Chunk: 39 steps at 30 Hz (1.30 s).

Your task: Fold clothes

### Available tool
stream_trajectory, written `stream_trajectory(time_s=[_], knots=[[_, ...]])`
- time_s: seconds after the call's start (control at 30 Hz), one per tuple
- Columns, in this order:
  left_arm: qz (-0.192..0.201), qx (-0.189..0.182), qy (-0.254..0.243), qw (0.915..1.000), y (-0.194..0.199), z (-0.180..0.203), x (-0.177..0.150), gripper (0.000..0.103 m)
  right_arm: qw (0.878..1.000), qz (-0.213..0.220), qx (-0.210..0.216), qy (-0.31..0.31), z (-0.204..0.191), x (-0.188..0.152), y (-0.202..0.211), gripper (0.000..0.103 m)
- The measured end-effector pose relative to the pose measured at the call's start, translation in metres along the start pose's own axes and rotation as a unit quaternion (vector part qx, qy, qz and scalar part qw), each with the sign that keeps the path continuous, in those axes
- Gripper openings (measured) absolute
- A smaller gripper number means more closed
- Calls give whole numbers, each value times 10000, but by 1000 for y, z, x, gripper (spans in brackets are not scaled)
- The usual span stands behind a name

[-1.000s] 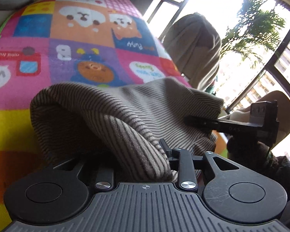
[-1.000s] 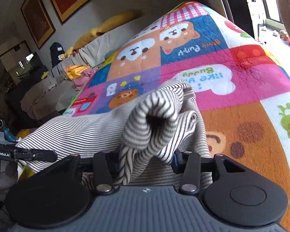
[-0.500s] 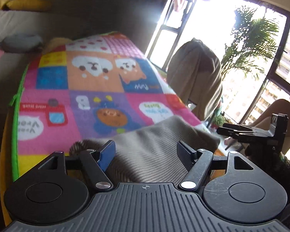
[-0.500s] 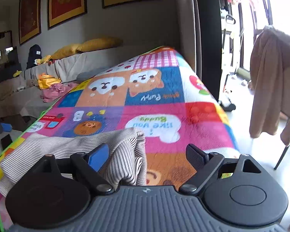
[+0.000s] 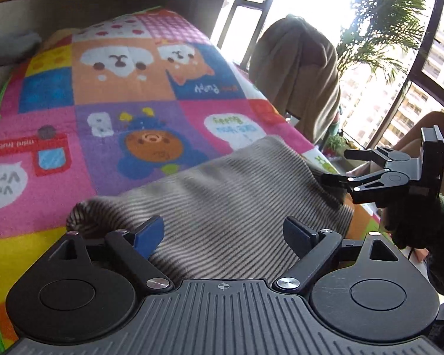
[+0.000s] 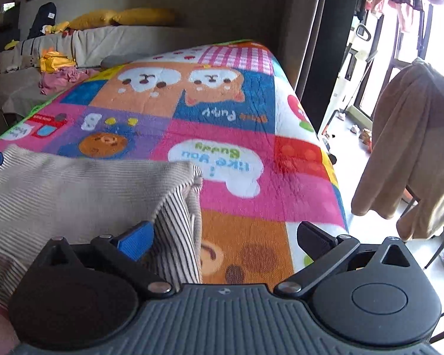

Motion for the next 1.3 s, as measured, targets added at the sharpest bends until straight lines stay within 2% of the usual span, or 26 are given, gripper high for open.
stream_trajectory(time_s=[0.07, 0.13, 0.2, 0.27, 0.4, 0.47, 0.53, 0.63, 0.73, 0.77, 0.87, 0.97, 1.07, 1.2, 1.3], knots=[[156, 241, -4, 9996, -2, -4, 5, 94, 9999, 134, -1, -53, -3, 17, -6, 103], [-25, 409, 158, 9990, -13, -14, 3, 94, 9998, 153, -8, -151, -5, 31, -19, 103], [-279, 506, 263, 9980, -25, -22, -4, 94, 9994, -243, -190, -139, -8, 32, -49, 103], [-374, 558, 173, 9976, -26, -25, -8, 94, 9975, -586, -318, 240, -16, 20, -77, 103], [-356, 721, 181, 9966, -5, -29, -5, 96, 9978, -407, -293, 431, -17, 17, -62, 103], [-404, 879, 346, 9947, 4, -39, -7, 96, 9982, -284, -74, 526, -15, 15, -39, 103], [-527, 882, 697, 9923, 10, -52, -14, 96, 9972, -206, 258, 678, -15, 8, -14, 103], [-706, 394, 1306, 9881, 14, -64, -29, 96, 9889, -396, 1014, 1009, -20, -7, 20, 103], [-683, 127, 1321, 9888, 13, -54, -33, 97, 9737, -656, 1554, 1531, -36, -27, 38, 103], [-694, 21, 1288, 9892, 10, -49, -33, 97, 9704, -755, 1559, 1682, -41, -32, 37, 103], [-728, 15, 979, 9925, 2, -29, -33, 98, 9625, -1068, 1378, 2077, -54, -44, 27, 103], [-787, -62, 821, 9935, 0, -14, -35, 98, 9582, -1167, 1410, 2201, -46, -38, 13, 103], [-841, -258, 804, 9929, -1, -4, -38, 98, 9640, -1164, 722, 2280, -29, -24, -12, 103], [-871, -490, 762, 9921, -5, 12, -44, 98, 9755, -1099, -59, 1904, -8, -6, -48, 103], [-971, -770, 707, 9898, -9, 27, -44, 98, 9808, -949, -469, 1638, 0, -3, -62, 103]])
Point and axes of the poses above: each gripper's, at about its wrist camera, not at the fingertips, and y roughly against the way its jaws point, z to its right, x to its top, the point moved 1 cm from there along -y, roughly the way its jaws point, and after that the axes turned 6 degrees about x, right-handed, at the moved point
